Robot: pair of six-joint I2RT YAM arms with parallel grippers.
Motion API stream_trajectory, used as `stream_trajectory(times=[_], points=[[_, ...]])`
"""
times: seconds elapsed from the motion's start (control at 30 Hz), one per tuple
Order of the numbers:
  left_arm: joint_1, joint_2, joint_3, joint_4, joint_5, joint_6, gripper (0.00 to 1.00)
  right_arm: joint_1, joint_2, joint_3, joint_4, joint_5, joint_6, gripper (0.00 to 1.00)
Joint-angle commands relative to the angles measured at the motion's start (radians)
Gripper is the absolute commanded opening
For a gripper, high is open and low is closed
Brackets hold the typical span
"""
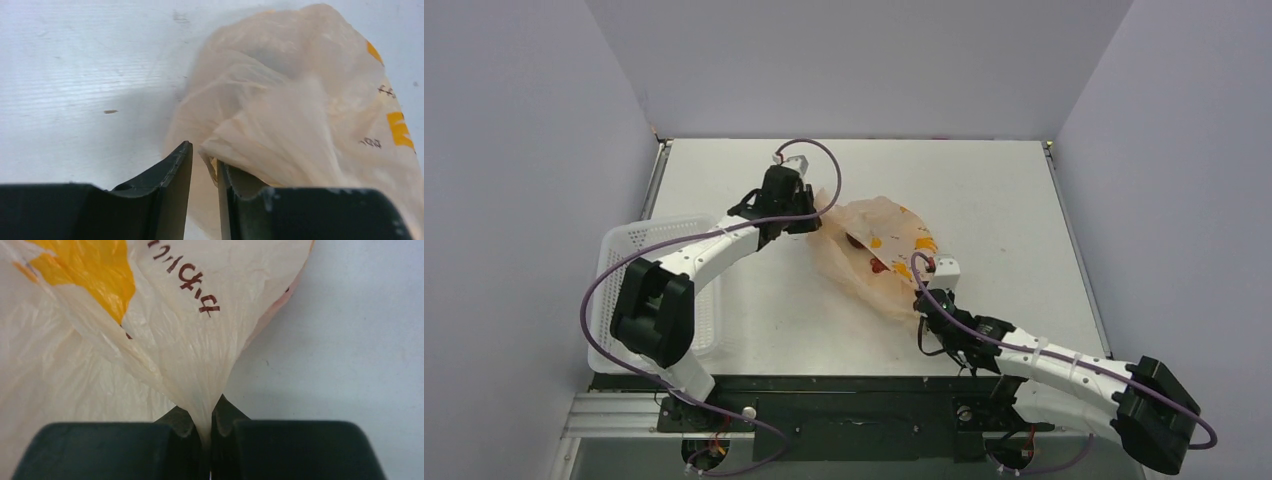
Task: Take the fake fruits out of the plastic bag
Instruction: Adjust the plastic bag at the center of the board.
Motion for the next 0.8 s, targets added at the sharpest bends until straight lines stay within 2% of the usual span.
stream_trajectory(times=[0.0, 0.13, 0.2, 0.23, 0.33, 0.43, 0.5, 0.67, 0.77], points=[[0.076, -0.013, 0.080, -0.010, 0.014, 0.089, 0.19, 0.031, -0.133, -0.134, 0.174, -0.036, 0.097, 0.00], [0.124, -0.034, 0.119, -0.052, 0.053, 0.113, 0.18, 0.062, -0.136, -0.203, 0.235, -0.064, 0.157, 0.00], [0.133, -0.053, 0.113, -0.072, 0.114, 0.109, 0.27, 0.066, -0.112, -0.175, 0.235, -0.061, 0.151, 0.00], [0.134, -0.066, 0.102, -0.067, 0.136, 0.105, 0.37, 0.066, -0.104, -0.161, 0.232, -0.059, 0.144, 0.00], [0.132, -0.166, -0.020, -0.016, 0.263, 0.052, 0.55, 0.067, -0.082, -0.076, 0.202, -0.050, 0.098, 0.00], [0.131, -0.279, -0.139, 0.030, 0.314, 0.012, 0.71, 0.067, -0.080, -0.023, 0.141, -0.035, 0.064, 0.01], [0.133, -0.370, -0.209, 0.025, 0.334, -0.010, 0.76, 0.066, -0.083, 0.004, 0.118, -0.030, 0.044, 0.09], [0.131, -0.603, -0.344, 0.010, 0.422, -0.082, 0.83, 0.071, -0.107, 0.070, 0.041, -0.015, -0.004, 0.45], [0.101, -0.675, -0.396, 0.089, 0.488, -0.149, 0.85, 0.079, -0.148, 0.083, 0.005, -0.013, -0.018, 0.56]])
